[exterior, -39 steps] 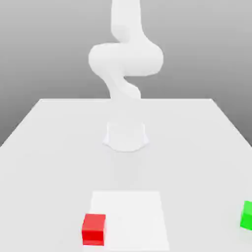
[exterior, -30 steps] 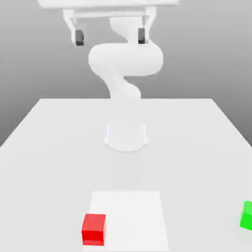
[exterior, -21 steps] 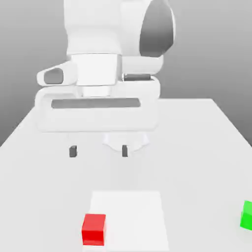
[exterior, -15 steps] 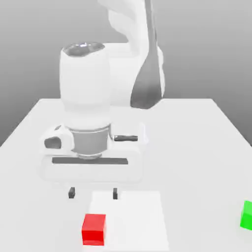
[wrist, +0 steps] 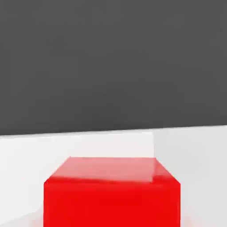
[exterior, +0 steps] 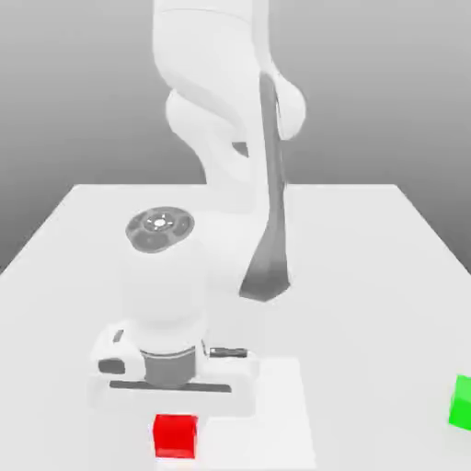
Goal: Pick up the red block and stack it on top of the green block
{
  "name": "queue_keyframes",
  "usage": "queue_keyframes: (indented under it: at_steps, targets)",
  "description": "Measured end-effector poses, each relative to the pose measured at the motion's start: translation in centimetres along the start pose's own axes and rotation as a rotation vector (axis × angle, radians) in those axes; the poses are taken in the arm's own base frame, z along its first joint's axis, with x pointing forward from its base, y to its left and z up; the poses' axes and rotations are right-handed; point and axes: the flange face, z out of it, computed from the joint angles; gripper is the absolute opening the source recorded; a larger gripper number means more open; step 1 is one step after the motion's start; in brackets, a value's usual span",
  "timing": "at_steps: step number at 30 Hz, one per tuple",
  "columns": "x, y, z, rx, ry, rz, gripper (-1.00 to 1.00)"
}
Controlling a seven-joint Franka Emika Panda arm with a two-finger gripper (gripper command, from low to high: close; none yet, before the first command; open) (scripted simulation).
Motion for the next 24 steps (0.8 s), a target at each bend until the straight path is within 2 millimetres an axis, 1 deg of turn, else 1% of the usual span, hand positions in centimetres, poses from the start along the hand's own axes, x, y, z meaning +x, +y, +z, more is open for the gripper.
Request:
queue_keyframes:
  at_steps: [3, 5, 7, 9, 11, 14, 15, 16, 17, 18, 19, 24]
  targets:
    - [-0.3, -0.2, -3.5, 0.001, -0.001, -0.011, -1.00]
    - [-3.0, -4.2, -4.4, 0.000, -0.004, -0.165, -1.00]
    - [-6.2, -8.0, -4.8, -0.001, -0.006, -0.322, -1.00]
    - [-9.9, -11.3, -5.3, -0.001, -0.007, -0.477, -1.00]
    - [-14.0, -14.2, -5.7, -0.001, -0.007, -0.632, -1.00]
    - [-20.8, -17.8, -6.5, -0.001, -0.007, -0.869, -1.00]
    - [-23.2, -18.9, -6.5, -0.001, -0.006, -0.949, -1.00]
    - [-25.6, -20.0, -6.1, -0.001, -0.005, -1.029, -1.00]
    - [-28.0, -21.1, -5.3, -0.001, -0.004, -1.109, -1.00]
    - [-30.5, -22.1, -3.8, -0.001, -0.002, -1.190, -1.00]
    - [-32.1, -22.7, -2.4, -0.001, -0.001, -1.241, 1.00]
    - [-32.1, -22.7, -2.4, -0.001, -0.001, -1.241, 1.00]
